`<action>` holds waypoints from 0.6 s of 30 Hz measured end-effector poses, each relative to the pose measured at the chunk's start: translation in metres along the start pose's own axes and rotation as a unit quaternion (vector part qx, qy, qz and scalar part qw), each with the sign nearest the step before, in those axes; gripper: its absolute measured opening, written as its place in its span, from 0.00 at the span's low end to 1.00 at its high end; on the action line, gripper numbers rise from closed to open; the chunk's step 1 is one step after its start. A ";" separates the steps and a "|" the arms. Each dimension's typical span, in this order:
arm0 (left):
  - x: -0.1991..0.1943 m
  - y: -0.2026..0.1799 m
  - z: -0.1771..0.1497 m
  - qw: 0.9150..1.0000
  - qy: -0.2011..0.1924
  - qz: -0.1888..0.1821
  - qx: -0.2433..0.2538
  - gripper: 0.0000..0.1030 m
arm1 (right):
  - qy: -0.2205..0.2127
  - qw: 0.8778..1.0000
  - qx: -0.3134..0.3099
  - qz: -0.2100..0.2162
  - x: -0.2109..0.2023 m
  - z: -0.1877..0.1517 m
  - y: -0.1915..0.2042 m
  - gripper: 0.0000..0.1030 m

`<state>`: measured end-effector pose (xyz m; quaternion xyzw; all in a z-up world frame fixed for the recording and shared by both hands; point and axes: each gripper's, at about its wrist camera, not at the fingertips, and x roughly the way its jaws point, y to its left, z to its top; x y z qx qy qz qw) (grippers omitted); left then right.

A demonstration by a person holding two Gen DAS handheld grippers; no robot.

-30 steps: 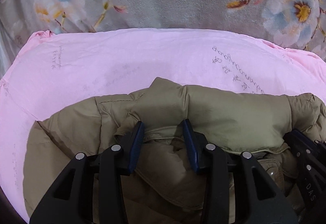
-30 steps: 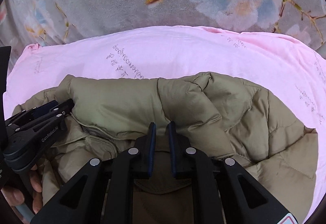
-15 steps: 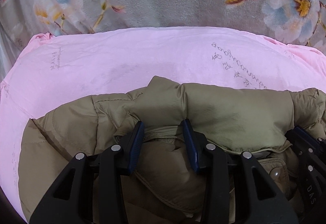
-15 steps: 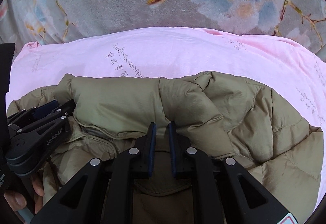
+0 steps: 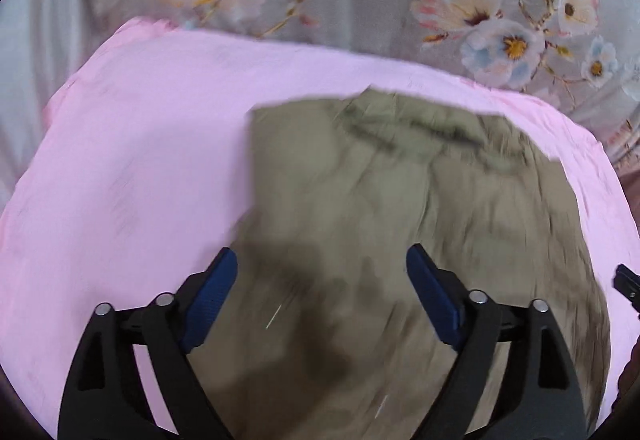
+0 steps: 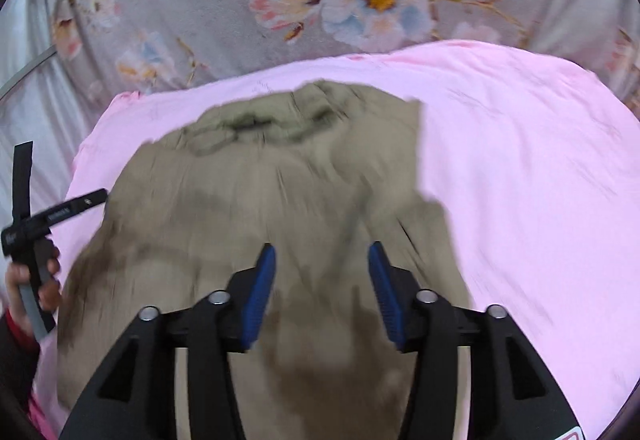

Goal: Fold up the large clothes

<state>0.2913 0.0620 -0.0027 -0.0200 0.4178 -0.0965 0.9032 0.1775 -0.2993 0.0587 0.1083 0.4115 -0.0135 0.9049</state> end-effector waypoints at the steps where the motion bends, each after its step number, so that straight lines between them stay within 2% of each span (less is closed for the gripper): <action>1: -0.015 0.017 -0.018 1.000 0.012 -0.002 -0.011 0.85 | 0.006 1.000 0.004 -0.004 -0.019 -0.020 -0.011 0.61; 3: -0.035 0.048 -0.051 0.998 0.038 -0.013 -0.038 0.85 | 0.032 0.999 0.018 -0.010 -0.055 -0.064 -0.033 0.64; 6: -0.060 0.083 -0.103 0.993 0.070 -0.030 -0.092 0.85 | 0.050 0.997 0.061 -0.015 -0.086 -0.121 -0.058 0.66; 10: -0.078 0.096 -0.156 0.980 0.099 -0.079 -0.155 0.85 | 0.063 0.987 0.144 0.040 -0.097 -0.178 -0.074 0.66; 12: -0.088 0.094 -0.165 0.978 0.089 -0.085 -0.166 0.85 | 0.061 0.979 0.179 0.078 -0.095 -0.194 -0.073 0.66; 13: -0.094 0.090 -0.168 0.977 0.082 -0.099 -0.172 0.85 | 0.055 0.976 0.188 0.096 -0.094 -0.200 -0.069 0.67; 15: -0.095 0.085 -0.173 0.969 0.085 -0.132 -0.189 0.85 | 0.046 0.975 0.188 0.112 -0.092 -0.205 -0.058 0.67; 16: -0.094 0.081 -0.176 0.963 0.088 -0.154 -0.203 0.85 | 0.043 0.975 0.185 0.117 -0.090 -0.207 -0.052 0.67; 17: -0.092 0.078 -0.177 0.960 0.090 -0.166 -0.208 0.85 | 0.041 0.974 0.184 0.122 -0.088 -0.208 -0.047 0.67; 18: -0.091 0.074 -0.179 0.960 0.089 -0.168 -0.206 0.85 | 0.038 0.974 0.182 0.126 -0.085 -0.208 -0.041 0.67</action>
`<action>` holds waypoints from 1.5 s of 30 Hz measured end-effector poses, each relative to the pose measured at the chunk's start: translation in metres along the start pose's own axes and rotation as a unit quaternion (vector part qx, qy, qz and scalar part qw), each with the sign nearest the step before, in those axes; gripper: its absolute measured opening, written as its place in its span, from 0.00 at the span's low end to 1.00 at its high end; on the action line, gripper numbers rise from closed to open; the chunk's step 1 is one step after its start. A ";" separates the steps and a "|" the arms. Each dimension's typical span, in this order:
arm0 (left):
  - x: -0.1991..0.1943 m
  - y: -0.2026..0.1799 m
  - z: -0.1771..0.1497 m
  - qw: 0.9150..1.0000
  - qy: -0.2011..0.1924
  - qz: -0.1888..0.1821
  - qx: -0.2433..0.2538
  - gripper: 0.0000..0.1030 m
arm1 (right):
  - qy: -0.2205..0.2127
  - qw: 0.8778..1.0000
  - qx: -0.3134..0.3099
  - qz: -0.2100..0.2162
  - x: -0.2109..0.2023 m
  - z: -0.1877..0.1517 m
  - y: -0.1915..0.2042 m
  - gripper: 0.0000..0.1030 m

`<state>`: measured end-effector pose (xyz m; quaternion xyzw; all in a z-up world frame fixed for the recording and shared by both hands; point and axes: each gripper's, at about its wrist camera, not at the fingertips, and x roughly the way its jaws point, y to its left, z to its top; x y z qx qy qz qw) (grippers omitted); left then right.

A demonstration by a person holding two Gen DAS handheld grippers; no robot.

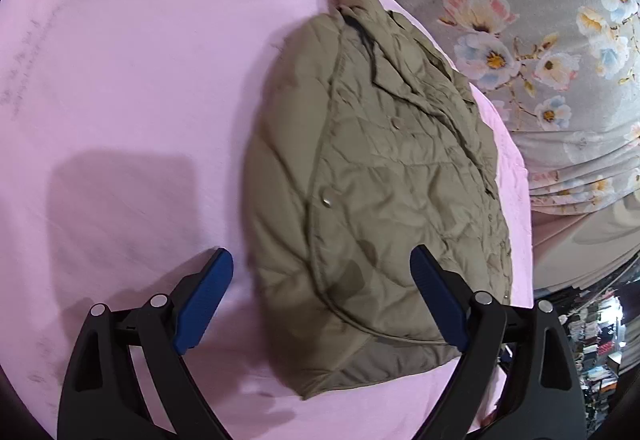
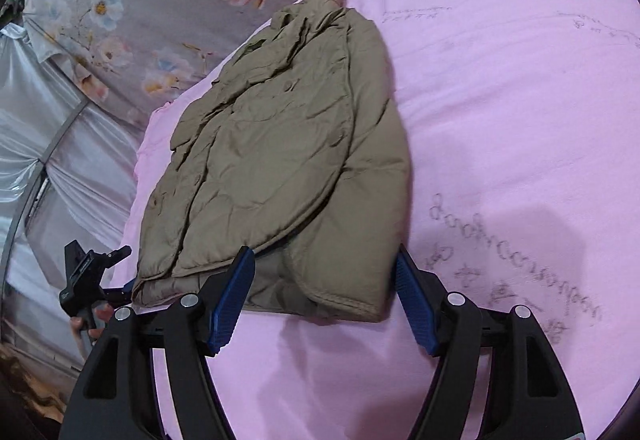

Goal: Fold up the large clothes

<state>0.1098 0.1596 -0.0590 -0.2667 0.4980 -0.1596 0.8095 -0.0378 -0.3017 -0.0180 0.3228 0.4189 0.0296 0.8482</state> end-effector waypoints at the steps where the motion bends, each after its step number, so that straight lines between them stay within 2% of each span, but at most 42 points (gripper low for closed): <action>1: 0.001 -0.005 -0.002 1.000 -0.008 0.010 0.005 0.84 | -0.005 1.000 -0.001 -0.001 0.003 -0.001 0.004 0.67; 2: 0.002 -0.010 -0.004 1.000 -0.013 0.010 0.010 0.78 | -0.010 1.000 0.001 -0.004 0.004 -0.002 0.005 0.65; 3: 0.003 -0.011 -0.004 1.000 -0.010 0.004 0.013 0.72 | -0.018 1.000 0.004 -0.005 0.005 -0.002 0.007 0.53; 4: 0.006 -0.014 -0.007 1.000 -0.006 0.006 0.015 0.56 | -0.026 1.000 0.008 -0.004 0.004 -0.001 0.007 0.42; 5: 0.005 -0.017 -0.009 1.000 -0.011 0.014 0.020 0.37 | -0.032 0.999 0.011 -0.008 0.005 0.000 0.006 0.24; 6: 0.004 -0.017 -0.010 0.999 -0.015 0.018 0.026 0.27 | -0.035 0.999 0.019 -0.009 0.004 0.000 0.004 0.17; 8: -0.008 -0.018 -0.013 0.999 -0.027 0.014 0.029 0.11 | -0.053 0.998 0.030 -0.006 -0.006 -0.001 0.001 0.10; 12: -0.060 -0.026 -0.017 0.997 -0.058 -0.018 0.041 0.07 | -0.100 0.995 -0.017 0.007 -0.056 -0.010 0.024 0.07; 14: -0.101 -0.036 -0.029 0.994 -0.082 -0.022 0.069 0.07 | -0.118 0.992 -0.053 0.011 -0.083 -0.019 0.041 0.07; 15: -0.116 -0.040 -0.034 0.993 -0.090 -0.023 0.078 0.07 | -0.131 0.988 -0.075 0.018 -0.104 -0.026 0.054 0.07; 20: -0.219 -0.062 -0.068 0.982 -0.137 -0.056 0.118 0.07 | -0.196 0.972 -0.112 0.066 -0.194 -0.039 0.091 0.06; 23: -0.263 -0.085 -0.066 0.972 -0.176 -0.058 0.147 0.07 | -0.248 0.957 -0.129 0.081 -0.233 -0.025 0.121 0.06; 25: -0.270 -0.106 -0.051 0.966 -0.194 -0.049 0.164 0.07 | -0.267 0.951 -0.135 0.081 -0.238 -0.007 0.134 0.06; 28: -0.244 -0.133 -0.010 0.965 -0.195 -0.009 0.176 0.07 | -0.280 0.948 -0.138 0.068 -0.223 0.030 0.145 0.06; 32: -0.163 -0.142 0.045 0.969 -0.167 0.066 0.170 0.07 | -0.255 0.961 -0.104 0.033 -0.158 0.088 0.139 0.06; 34: -0.118 -0.142 0.064 0.966 -0.152 0.110 0.177 0.08 | -0.239 0.967 -0.088 0.009 -0.119 0.110 0.130 0.06; 37: -0.061 -0.136 0.080 0.963 -0.129 0.156 0.178 0.08 | -0.205 0.977 -0.059 -0.025 -0.065 0.134 0.113 0.06; 40: -0.016 -0.123 0.088 0.964 -0.101 0.182 0.168 0.08 | -0.174 0.982 -0.039 -0.062 -0.019 0.143 0.096 0.06; 45: 0.025 -0.109 0.094 0.964 -0.079 0.199 0.157 0.09 | -0.144 0.985 -0.013 -0.094 0.029 0.147 0.069 0.06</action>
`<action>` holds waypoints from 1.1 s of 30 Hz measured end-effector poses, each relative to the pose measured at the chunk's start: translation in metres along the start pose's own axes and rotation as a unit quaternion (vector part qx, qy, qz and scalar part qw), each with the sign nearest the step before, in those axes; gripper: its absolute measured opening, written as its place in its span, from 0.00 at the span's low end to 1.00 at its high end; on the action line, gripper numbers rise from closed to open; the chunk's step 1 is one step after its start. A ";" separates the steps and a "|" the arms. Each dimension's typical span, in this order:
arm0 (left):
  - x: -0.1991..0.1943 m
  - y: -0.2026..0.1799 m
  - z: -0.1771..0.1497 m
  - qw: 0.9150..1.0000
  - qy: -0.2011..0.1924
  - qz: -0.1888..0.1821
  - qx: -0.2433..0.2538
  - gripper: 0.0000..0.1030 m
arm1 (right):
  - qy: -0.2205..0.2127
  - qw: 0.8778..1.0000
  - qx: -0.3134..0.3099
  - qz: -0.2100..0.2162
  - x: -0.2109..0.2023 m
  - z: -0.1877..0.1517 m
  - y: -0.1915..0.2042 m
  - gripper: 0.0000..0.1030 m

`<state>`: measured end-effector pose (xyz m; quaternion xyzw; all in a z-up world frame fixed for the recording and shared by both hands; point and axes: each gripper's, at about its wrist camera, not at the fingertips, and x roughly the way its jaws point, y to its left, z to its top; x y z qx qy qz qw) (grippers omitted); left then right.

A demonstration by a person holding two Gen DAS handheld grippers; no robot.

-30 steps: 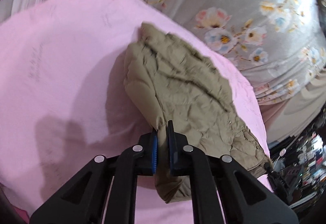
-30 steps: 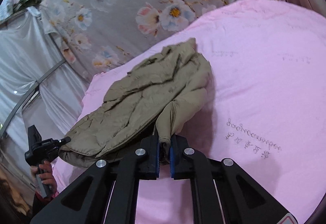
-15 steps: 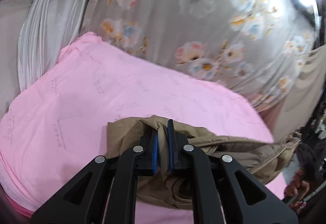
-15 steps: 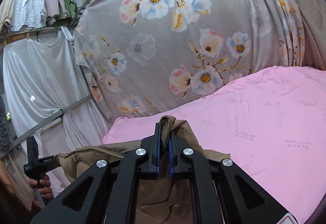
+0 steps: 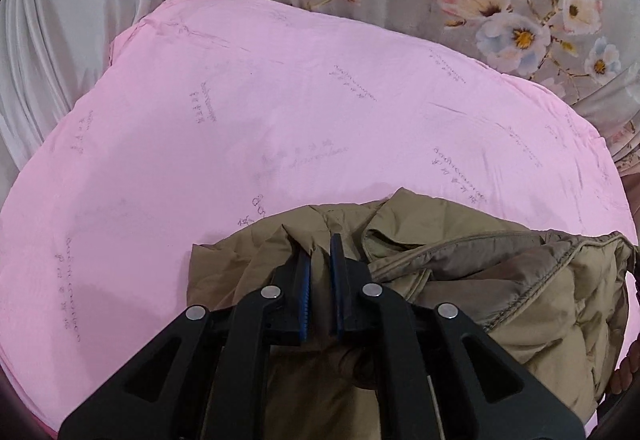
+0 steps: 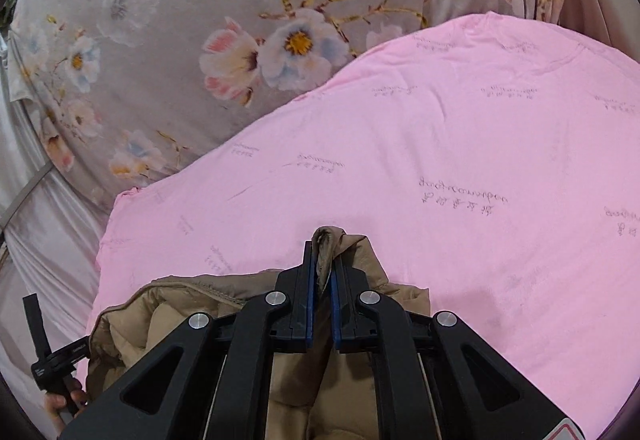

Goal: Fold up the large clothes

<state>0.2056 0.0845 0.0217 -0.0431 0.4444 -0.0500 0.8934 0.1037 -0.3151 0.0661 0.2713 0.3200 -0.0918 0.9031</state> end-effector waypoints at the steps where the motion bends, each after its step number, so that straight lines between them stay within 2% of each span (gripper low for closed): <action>1: 0.003 -0.001 0.000 1.000 0.001 0.002 0.000 0.09 | 0.005 1.000 0.001 -0.006 0.008 -0.002 -0.002 0.06; 7: 0.026 -0.009 -0.009 1.000 0.005 0.020 0.009 0.11 | 0.031 0.998 -0.023 -0.048 0.043 -0.021 -0.002 0.06; 15: 0.039 -0.010 -0.019 1.000 -0.006 0.015 0.004 0.12 | 0.039 0.995 -0.052 -0.073 0.058 -0.035 0.000 0.07; 18: 0.040 -0.008 -0.021 1.000 -0.012 0.011 0.003 0.11 | 0.044 0.994 -0.056 -0.077 0.061 -0.037 0.000 0.08; 21: 0.037 -0.004 -0.021 1.000 -0.015 -0.001 -0.004 0.13 | 0.044 0.996 -0.042 -0.060 0.059 -0.035 -0.006 0.11; 22: 0.031 -0.001 -0.020 1.000 -0.016 -0.008 -0.008 0.15 | 0.044 0.997 -0.033 -0.050 0.055 -0.033 -0.009 0.13; 23: 0.025 0.003 -0.019 1.000 -0.017 -0.016 -0.011 0.19 | 0.043 0.998 -0.021 -0.041 0.050 -0.029 -0.011 0.21; 24: 0.018 0.007 -0.018 0.999 -0.020 -0.024 -0.014 0.23 | 0.038 0.999 -0.007 -0.033 0.040 -0.026 -0.015 0.34; 25: 0.006 0.012 -0.017 0.999 -0.026 -0.024 -0.017 0.35 | 0.027 0.999 0.005 -0.024 0.027 -0.022 -0.019 0.41; 26: -0.005 0.017 -0.015 0.999 -0.036 -0.019 -0.019 0.59 | 0.016 1.000 0.013 -0.017 0.015 -0.018 -0.021 0.47; 28: -0.033 0.028 -0.013 0.997 -0.072 -0.003 -0.023 0.80 | -0.004 1.000 0.014 -0.003 -0.013 -0.011 -0.023 0.47; 29: -0.049 0.031 -0.012 0.996 -0.089 0.004 -0.017 0.80 | -0.013 1.000 0.010 -0.003 -0.025 -0.009 -0.022 0.47; 31: -0.067 0.030 -0.007 0.995 -0.097 0.019 -0.005 0.78 | -0.031 0.999 -0.012 -0.007 -0.047 -0.007 -0.013 0.47; 33: -0.082 0.016 -0.004 0.995 -0.102 0.002 0.009 0.73 | -0.027 0.999 -0.040 0.001 -0.056 -0.010 0.007 0.34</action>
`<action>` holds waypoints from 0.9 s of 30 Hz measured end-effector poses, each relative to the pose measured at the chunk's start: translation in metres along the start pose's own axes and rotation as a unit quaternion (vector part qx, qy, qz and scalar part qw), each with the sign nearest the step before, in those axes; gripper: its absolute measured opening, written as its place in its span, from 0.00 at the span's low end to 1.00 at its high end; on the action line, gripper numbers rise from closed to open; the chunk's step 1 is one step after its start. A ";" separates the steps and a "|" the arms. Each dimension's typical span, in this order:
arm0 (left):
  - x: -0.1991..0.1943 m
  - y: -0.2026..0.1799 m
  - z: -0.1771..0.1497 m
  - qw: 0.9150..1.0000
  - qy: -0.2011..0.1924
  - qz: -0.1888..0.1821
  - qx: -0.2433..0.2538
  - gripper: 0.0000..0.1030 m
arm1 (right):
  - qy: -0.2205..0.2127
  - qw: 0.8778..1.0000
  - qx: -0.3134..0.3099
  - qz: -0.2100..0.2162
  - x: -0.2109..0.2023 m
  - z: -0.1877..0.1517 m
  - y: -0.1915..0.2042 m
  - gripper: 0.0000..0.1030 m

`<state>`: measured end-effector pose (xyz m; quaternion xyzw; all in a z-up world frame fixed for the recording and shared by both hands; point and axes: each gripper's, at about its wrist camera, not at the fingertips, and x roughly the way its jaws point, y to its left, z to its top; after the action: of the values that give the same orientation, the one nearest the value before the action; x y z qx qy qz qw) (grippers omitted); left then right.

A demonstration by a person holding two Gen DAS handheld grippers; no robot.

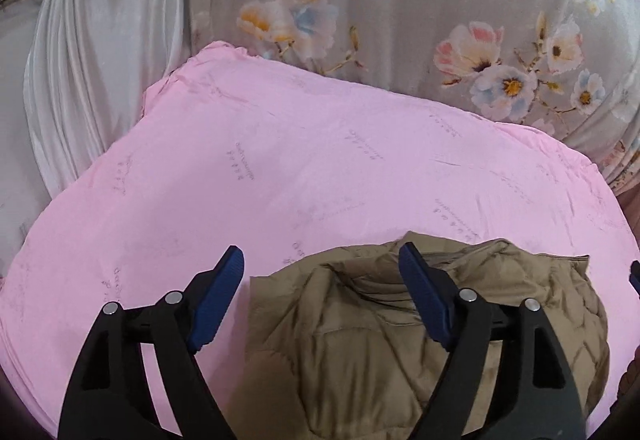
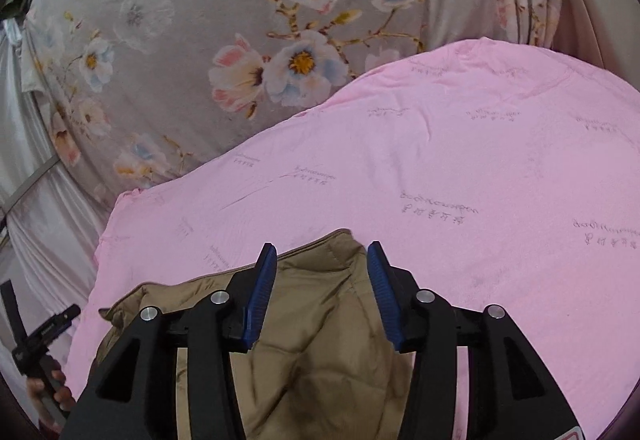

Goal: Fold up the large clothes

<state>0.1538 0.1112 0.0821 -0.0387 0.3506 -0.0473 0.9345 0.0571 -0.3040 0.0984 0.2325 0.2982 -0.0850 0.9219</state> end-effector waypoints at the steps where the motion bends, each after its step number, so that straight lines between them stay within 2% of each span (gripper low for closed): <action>1: -0.004 -0.012 0.002 1.000 0.002 -0.014 0.010 0.72 | 0.006 1.000 -0.012 0.010 0.000 -0.002 0.013 0.29; 3: -0.005 -0.041 0.003 0.998 0.011 -0.041 0.036 0.68 | 0.031 0.998 -0.054 0.031 0.008 -0.008 0.047 0.13; 5: 0.004 -0.076 -0.002 0.996 0.028 -0.058 0.066 0.55 | 0.048 0.993 -0.101 0.037 0.019 -0.019 0.081 0.08; 6: 0.014 -0.094 -0.006 0.994 0.040 -0.062 0.080 0.52 | 0.055 0.990 -0.129 0.031 0.028 -0.026 0.099 0.06; 7: 0.021 -0.105 -0.010 0.993 0.049 -0.066 0.088 0.44 | 0.062 0.986 -0.151 0.026 0.036 -0.031 0.113 0.05; 10: 0.058 -0.130 -0.019 0.989 0.089 -0.069 0.098 0.31 | 0.089 0.981 -0.172 0.027 0.060 -0.038 0.134 0.03; 13: 0.086 -0.136 -0.021 0.988 0.109 -0.053 0.097 0.30 | 0.117 0.975 -0.187 0.011 0.090 -0.036 0.139 0.03; 17: 0.114 -0.130 -0.024 0.987 0.127 -0.049 0.082 0.30 | 0.158 0.971 -0.182 -0.008 0.128 -0.042 0.124 0.02; 27: 0.128 -0.124 -0.040 0.991 0.108 -0.050 0.064 0.31 | 0.177 0.974 -0.140 0.016 0.154 -0.056 0.101 0.00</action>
<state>0.2160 -0.0282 -0.0186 0.0092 0.4432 -0.1208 0.8882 0.1823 -0.1912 0.0056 0.1173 0.4614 0.0149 0.8792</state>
